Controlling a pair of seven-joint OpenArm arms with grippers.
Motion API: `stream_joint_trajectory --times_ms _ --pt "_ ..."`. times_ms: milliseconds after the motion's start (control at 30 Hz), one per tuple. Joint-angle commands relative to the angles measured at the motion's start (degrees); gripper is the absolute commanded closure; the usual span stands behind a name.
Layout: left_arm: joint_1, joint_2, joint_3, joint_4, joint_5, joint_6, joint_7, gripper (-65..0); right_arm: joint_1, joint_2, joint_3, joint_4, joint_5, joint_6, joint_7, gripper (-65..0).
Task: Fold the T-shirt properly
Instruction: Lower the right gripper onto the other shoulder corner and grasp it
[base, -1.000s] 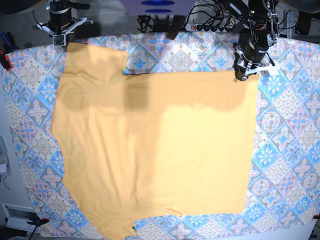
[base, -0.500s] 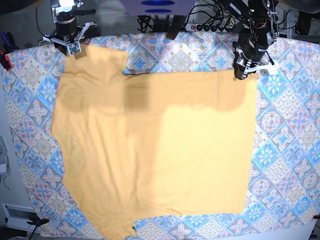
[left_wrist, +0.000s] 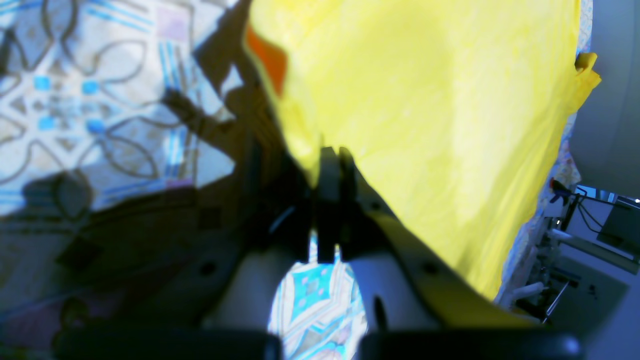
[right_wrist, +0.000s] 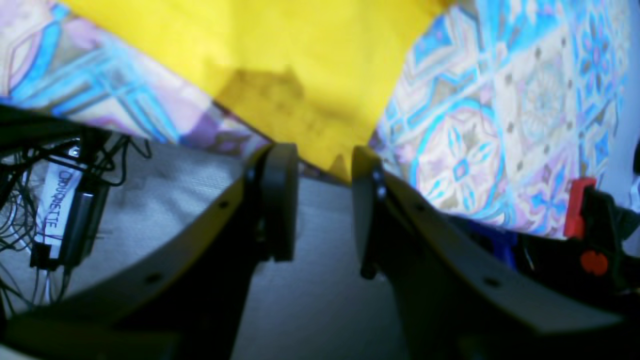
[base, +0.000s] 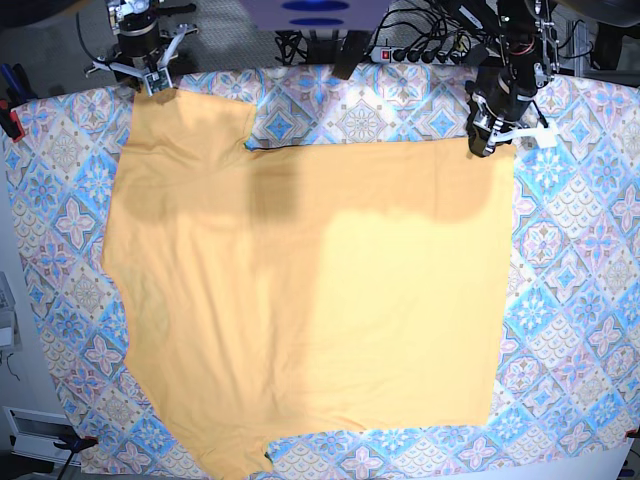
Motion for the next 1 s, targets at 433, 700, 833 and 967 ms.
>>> stream_joint_trajectory --times_ms 433,700,833,967 --pt "0.38 -0.44 -0.10 0.49 0.37 0.54 0.43 0.0 4.72 0.54 0.08 -4.82 -0.22 -0.47 0.65 -18.0" --pt "0.38 -0.44 -0.10 0.49 0.37 0.54 0.43 0.0 5.25 0.54 0.16 -4.38 -0.22 -0.47 0.65 -18.0" --pt "0.47 -0.44 -0.10 0.49 0.37 0.54 0.43 0.0 5.25 0.54 0.25 -3.41 -0.22 -0.56 0.74 -18.0" --pt "0.47 -0.44 -0.10 0.49 0.37 0.54 0.43 0.0 4.99 0.54 0.96 0.37 -0.22 -0.56 0.65 -18.0"
